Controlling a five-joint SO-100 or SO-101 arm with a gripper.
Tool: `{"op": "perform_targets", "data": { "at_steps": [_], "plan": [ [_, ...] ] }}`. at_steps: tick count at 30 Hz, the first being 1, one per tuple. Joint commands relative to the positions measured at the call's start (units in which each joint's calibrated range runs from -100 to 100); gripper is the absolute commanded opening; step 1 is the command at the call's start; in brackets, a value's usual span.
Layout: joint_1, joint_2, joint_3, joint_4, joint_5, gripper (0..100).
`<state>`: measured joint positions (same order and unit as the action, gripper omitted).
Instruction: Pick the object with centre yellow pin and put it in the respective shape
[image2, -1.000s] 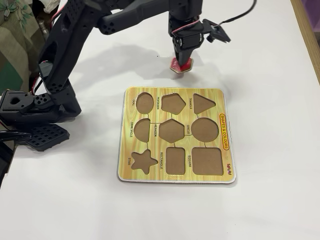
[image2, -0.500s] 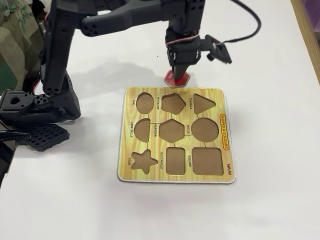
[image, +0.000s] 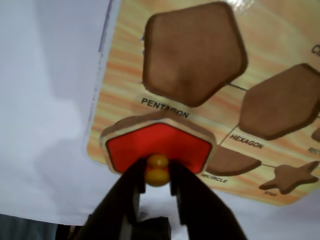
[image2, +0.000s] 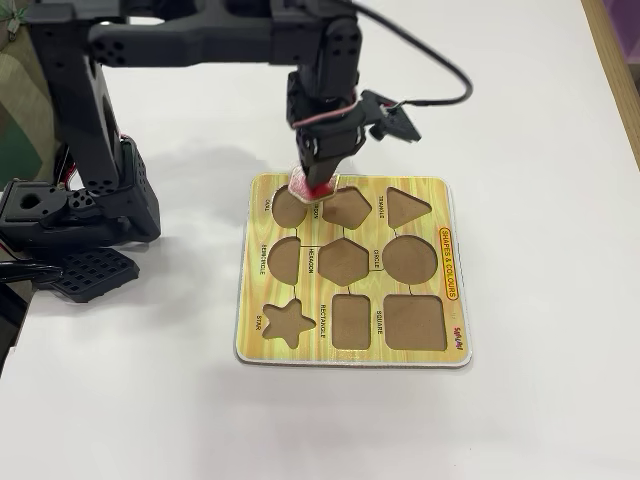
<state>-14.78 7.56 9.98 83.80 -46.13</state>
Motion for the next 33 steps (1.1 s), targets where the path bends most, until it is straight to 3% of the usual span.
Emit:
{"op": "perform_targets", "data": {
  "at_steps": [1, 17, 24, 33],
  "plan": [
    [4.04, -5.22, 2.79, -2.73, 4.76, 4],
    [18.49, -7.23, 5.76, -5.41, 15.53, 4],
    [23.18, -6.3, 4.95, -5.59, 15.79, 4],
    [22.2, -0.61, 1.08, -8.26, 15.79, 4]
  ]
}}
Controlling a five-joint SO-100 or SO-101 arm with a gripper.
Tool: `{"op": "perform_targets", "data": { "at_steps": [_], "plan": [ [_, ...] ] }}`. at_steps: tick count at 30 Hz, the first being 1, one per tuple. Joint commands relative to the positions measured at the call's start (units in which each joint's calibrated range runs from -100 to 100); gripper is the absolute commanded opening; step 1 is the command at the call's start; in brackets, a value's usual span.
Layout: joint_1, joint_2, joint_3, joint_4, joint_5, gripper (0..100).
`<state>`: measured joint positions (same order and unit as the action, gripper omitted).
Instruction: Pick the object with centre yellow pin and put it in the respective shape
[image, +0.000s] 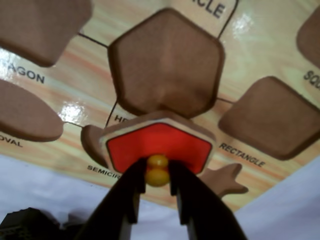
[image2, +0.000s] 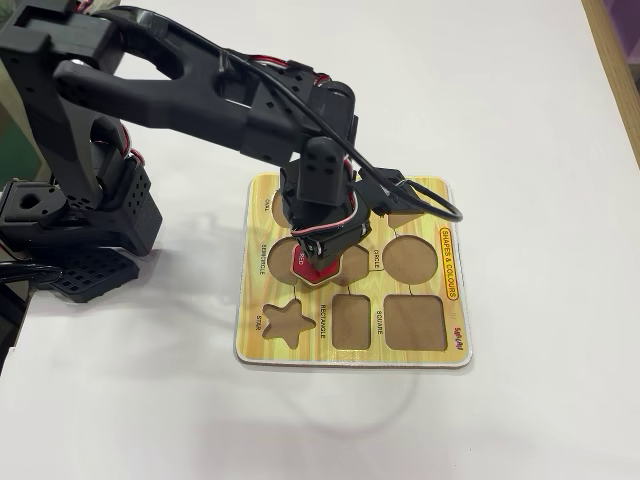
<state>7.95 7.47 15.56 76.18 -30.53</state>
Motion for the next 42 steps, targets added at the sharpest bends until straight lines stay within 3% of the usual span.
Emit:
{"op": "perform_targets", "data": {
  "at_steps": [1, 29, 42],
  "plan": [
    [-0.72, -0.36, -5.4, -0.55, -0.18, 4],
    [-7.27, 5.33, -8.27, -5.82, -0.44, 4],
    [-0.53, 5.91, -7.37, -5.65, 0.14, 4]
  ]
}}
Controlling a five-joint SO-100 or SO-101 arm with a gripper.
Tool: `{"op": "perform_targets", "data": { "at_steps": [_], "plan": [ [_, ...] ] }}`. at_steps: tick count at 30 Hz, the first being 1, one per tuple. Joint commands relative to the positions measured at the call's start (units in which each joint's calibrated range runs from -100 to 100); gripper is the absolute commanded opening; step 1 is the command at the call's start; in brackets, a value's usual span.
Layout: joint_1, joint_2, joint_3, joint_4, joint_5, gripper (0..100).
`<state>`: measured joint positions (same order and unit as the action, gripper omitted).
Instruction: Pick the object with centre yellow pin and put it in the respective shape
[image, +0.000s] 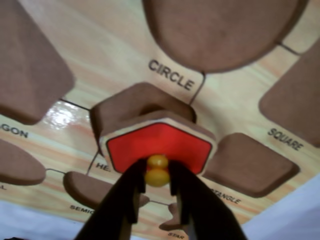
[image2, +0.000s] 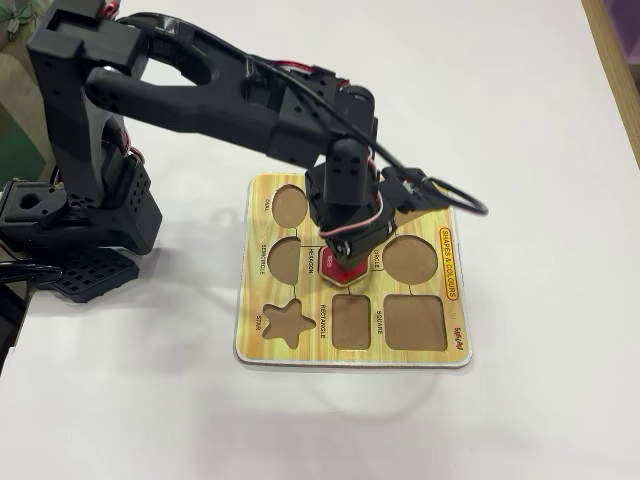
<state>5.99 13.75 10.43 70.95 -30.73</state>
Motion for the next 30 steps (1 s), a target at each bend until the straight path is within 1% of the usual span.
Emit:
{"op": "perform_targets", "data": {
  "at_steps": [1, 7, 14, 30],
  "plan": [
    [1.63, -0.36, -2.25, -0.42, 0.35, 4],
    [1.63, -0.36, -3.06, -0.51, 0.24, 4],
    [-1.1, -0.36, -3.15, -0.6, -0.33, 4],
    [-1.2, -0.11, -4.77, -0.6, -0.33, 4]
  ]
}}
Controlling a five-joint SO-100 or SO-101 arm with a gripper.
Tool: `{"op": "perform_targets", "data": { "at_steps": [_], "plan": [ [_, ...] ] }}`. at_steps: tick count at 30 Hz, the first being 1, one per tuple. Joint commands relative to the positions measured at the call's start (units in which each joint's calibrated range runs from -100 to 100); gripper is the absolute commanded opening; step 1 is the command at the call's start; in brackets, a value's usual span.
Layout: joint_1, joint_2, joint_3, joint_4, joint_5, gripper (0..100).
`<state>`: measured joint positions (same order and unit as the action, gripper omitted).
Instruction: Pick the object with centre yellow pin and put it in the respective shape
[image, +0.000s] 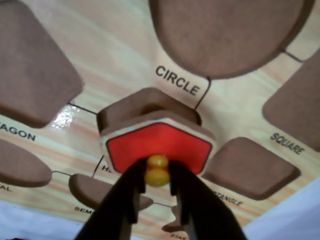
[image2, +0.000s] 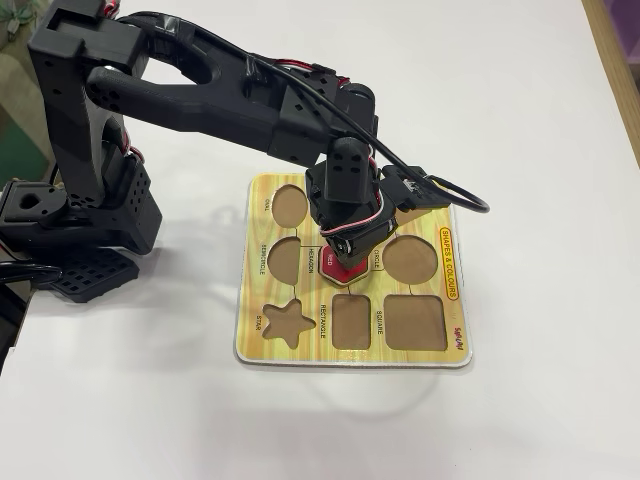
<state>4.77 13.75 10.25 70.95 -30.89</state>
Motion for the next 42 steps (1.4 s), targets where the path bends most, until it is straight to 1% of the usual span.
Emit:
{"op": "perform_targets", "data": {
  "at_steps": [1, 6, 15, 24, 42],
  "plan": [
    [0.01, 0.31, -5.31, -0.6, -0.18, 4],
    [0.01, 3.66, -7.64, -0.25, -0.18, 4],
    [-0.18, 4.25, -8.0, -0.42, -0.23, 4],
    [-4.28, 4.16, -8.0, -0.51, -0.23, 4],
    [-3.6, 4.33, -7.01, 0.27, -0.23, 4]
  ]
}}
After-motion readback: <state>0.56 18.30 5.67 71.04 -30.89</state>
